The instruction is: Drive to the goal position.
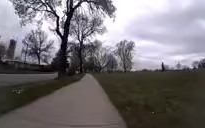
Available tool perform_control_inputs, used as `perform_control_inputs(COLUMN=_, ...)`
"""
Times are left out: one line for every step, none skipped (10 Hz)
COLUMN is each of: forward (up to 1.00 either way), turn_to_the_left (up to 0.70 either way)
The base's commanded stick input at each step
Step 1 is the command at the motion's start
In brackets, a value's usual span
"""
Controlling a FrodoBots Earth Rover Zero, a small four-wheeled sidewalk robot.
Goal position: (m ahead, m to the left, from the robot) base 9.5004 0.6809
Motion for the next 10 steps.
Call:
perform_control_inputs(forward=1.00, turn_to_the_left=0.00)
perform_control_inputs(forward=1.00, turn_to_the_left=0.00)
perform_control_inputs(forward=1.00, turn_to_the_left=0.00)
perform_control_inputs(forward=1.00, turn_to_the_left=0.00)
perform_control_inputs(forward=1.00, turn_to_the_left=0.00)
perform_control_inputs(forward=1.00, turn_to_the_left=0.00)
perform_control_inputs(forward=1.00, turn_to_the_left=0.00)
perform_control_inputs(forward=1.00, turn_to_the_left=0.00)
perform_control_inputs(forward=1.00, turn_to_the_left=0.00)
perform_control_inputs(forward=1.00, turn_to_the_left=0.00)
